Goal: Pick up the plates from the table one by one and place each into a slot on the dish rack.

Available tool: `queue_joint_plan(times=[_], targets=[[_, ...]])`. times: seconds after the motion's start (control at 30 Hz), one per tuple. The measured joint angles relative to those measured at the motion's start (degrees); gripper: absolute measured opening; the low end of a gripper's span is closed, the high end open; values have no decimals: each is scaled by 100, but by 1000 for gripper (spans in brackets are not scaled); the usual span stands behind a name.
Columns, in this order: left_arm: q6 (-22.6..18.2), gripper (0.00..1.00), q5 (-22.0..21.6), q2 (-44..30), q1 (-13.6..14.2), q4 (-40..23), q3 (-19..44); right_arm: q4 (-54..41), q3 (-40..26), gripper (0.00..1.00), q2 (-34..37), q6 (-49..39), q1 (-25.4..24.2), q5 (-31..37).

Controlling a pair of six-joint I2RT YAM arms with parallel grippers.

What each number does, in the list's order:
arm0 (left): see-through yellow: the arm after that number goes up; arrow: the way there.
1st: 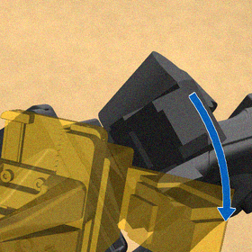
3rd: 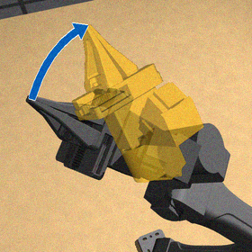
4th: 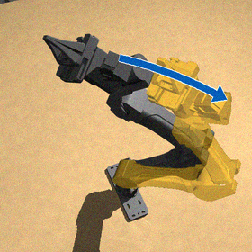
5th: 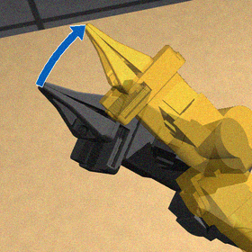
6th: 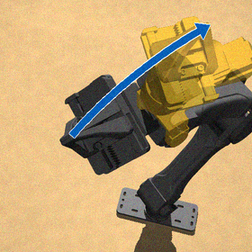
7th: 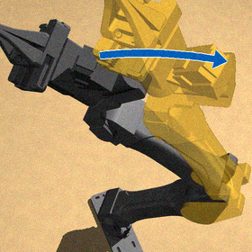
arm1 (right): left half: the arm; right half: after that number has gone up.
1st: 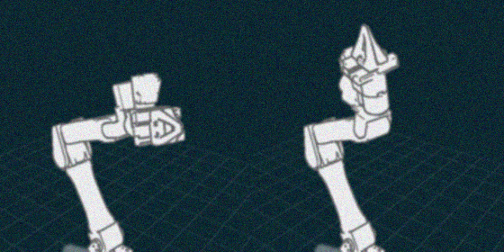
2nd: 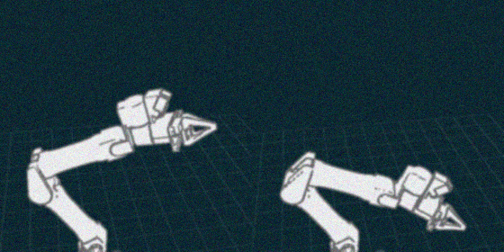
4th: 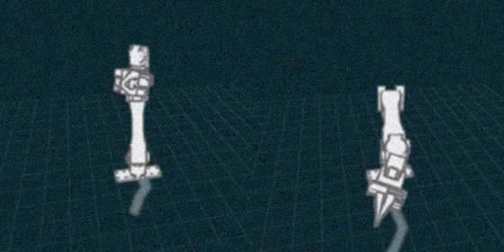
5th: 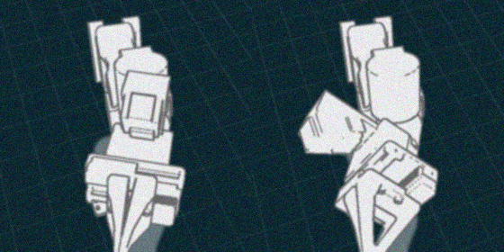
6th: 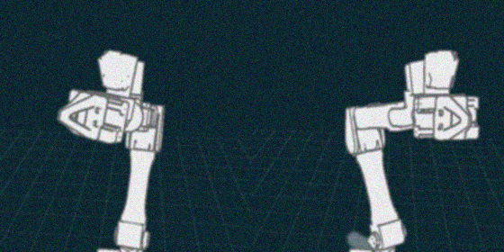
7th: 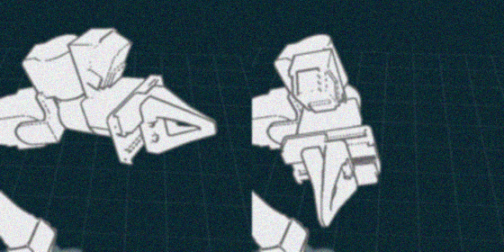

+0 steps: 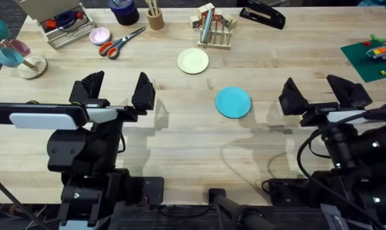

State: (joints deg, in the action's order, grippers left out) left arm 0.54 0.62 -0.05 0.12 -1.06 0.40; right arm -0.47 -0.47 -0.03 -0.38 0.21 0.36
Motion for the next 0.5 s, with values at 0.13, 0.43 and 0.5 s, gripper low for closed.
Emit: queue_joint_plan(times=[0.13,0.43,0.5], targets=[[0,993,0,0,0,0,0,-4,0,995,-2,0,0,0],[0,993,0,0,0,204,0,231,6,995,-2,-2,0,0],[0,993,-2,0,0,282,6,302,-2,995,-2,-2,0,0]])
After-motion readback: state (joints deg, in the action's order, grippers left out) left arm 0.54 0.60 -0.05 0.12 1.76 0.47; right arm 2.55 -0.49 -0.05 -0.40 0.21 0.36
